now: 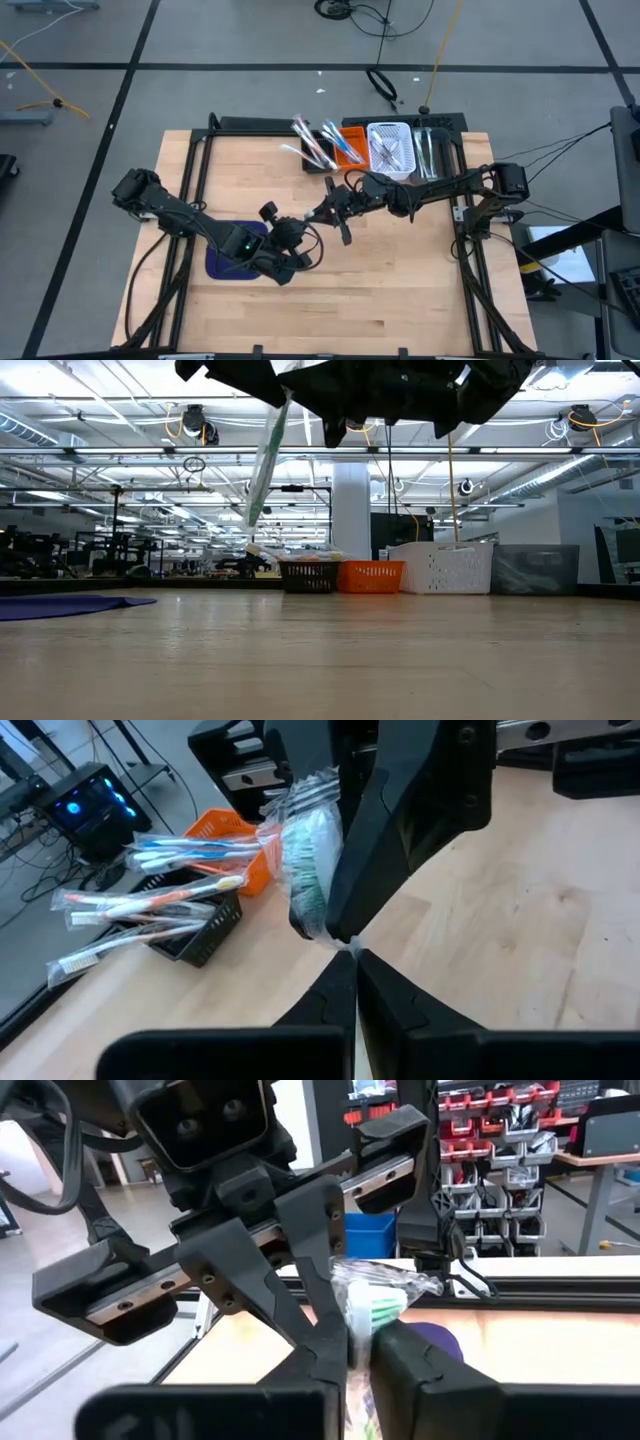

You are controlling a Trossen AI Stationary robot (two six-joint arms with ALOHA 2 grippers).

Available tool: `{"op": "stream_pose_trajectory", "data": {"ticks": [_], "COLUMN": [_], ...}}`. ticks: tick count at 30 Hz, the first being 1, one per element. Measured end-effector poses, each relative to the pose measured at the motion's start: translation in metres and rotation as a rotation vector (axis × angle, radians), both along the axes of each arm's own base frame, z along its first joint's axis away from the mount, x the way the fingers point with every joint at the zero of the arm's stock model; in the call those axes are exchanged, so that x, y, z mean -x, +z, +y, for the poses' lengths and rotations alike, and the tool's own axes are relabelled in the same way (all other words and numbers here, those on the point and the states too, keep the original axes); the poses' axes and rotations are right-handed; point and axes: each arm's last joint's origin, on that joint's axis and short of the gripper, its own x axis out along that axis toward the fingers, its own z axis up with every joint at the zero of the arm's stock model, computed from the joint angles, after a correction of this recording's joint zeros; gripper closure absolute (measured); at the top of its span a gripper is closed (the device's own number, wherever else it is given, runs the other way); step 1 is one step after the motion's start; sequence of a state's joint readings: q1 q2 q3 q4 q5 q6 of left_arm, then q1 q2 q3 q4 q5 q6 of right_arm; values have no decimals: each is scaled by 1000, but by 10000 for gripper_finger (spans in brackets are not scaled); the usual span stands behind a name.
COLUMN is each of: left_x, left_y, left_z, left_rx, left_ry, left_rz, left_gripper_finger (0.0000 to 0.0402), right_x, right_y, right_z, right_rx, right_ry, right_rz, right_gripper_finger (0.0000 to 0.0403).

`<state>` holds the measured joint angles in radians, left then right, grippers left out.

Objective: Pick & Place Toothbrushes
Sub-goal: Put the green toothbrush into the gray bin

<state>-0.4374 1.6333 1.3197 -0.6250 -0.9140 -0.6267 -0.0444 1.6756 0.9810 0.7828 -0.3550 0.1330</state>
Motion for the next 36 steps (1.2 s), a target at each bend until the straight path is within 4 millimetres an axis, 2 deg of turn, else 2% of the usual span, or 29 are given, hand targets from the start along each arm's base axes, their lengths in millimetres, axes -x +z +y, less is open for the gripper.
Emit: {"op": "stream_pose_trajectory", "data": {"ticks": [7,15,18,22,27,36], "left_x": [0,10,15,18,18,12], "left_y": [-1,-6,-8,-10,-10,-8], "left_z": [0,0,-1,-4,-5,2], "left_rx": [-23,-71,-67,-45,-33,-23], "left_ry": [-14,-23,-14,-3,-10,4], "left_rz": [25,128,157,159,157,129], "left_gripper_finger": [394,323,305,299,298,298], "right_x": [0,3,10,28,61,132], "right_y": [-1,-2,2,14,33,63], "right_z": [0,-9,-19,-32,-48,-73], "right_rx": [-2,-11,21,85,131,158], "right_ry": [3,-19,-103,-244,-415,-731], "right_rz": [9,66,125,223,353,517], "right_gripper_finger": [388,388,388,388,388,388]}}
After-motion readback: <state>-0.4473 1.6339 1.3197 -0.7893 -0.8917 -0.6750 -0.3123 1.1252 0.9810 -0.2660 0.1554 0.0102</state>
